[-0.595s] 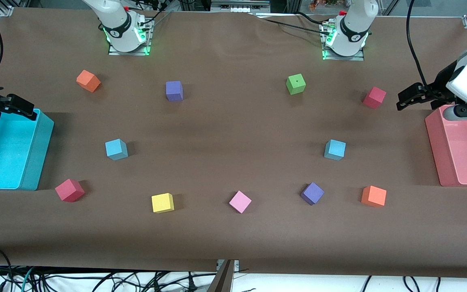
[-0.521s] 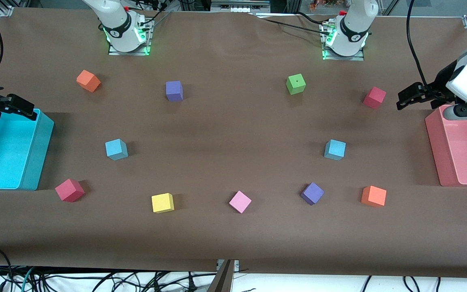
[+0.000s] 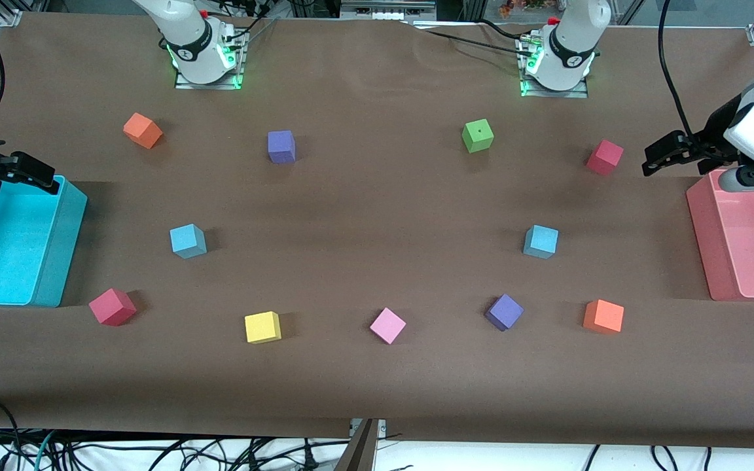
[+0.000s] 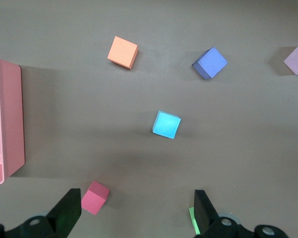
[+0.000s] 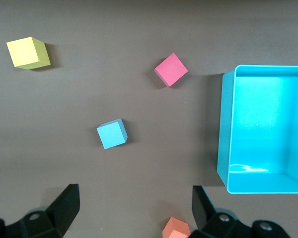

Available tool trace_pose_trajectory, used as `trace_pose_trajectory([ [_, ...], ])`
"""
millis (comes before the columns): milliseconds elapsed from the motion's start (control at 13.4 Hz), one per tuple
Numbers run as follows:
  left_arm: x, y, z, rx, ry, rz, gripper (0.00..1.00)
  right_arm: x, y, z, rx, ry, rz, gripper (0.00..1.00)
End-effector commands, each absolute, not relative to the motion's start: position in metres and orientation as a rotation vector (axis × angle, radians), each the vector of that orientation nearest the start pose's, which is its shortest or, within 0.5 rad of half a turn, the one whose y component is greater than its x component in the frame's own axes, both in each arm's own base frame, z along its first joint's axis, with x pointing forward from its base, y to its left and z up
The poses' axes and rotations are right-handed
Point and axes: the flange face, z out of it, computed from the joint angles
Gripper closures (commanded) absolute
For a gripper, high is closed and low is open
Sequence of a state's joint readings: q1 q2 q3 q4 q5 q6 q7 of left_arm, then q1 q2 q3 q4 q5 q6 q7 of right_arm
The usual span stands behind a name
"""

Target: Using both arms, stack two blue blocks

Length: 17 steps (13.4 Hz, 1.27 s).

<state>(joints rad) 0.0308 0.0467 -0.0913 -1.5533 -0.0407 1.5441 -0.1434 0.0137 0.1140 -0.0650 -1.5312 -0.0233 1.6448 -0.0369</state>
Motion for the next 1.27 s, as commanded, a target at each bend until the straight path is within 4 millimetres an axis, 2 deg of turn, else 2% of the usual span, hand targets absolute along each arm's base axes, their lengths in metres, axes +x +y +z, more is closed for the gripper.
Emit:
trace_pose_trajectory([
  [0,0.565,-0.047,0.61,-3.176,-0.092,0.106,0.0,0.593,-0.032,0.587,-3.173,0.045,-0.003,0.0],
  [372,0.564,-0.049,0.607,-3.169,-0.064,0.129,0.0,0.592,-0.032,0.587,-3.173,0.045,-0.001,0.0],
  [595,0.569,-0.048,0.597,-3.168,-0.065,0.153,0.0,0.593,-0.033,0.586,-3.172,0.048,-0.001,0.0],
  [893,0.572,-0.06,0.589,-3.154,-0.026,0.167,0.0,0.593,-0.033,0.586,-3.172,0.048,-0.001,0.0],
  [1191,0.572,-0.06,0.589,-3.142,-0.022,0.165,0.0,0.593,-0.033,0.586,-3.173,0.048,-0.001,0.0],
])
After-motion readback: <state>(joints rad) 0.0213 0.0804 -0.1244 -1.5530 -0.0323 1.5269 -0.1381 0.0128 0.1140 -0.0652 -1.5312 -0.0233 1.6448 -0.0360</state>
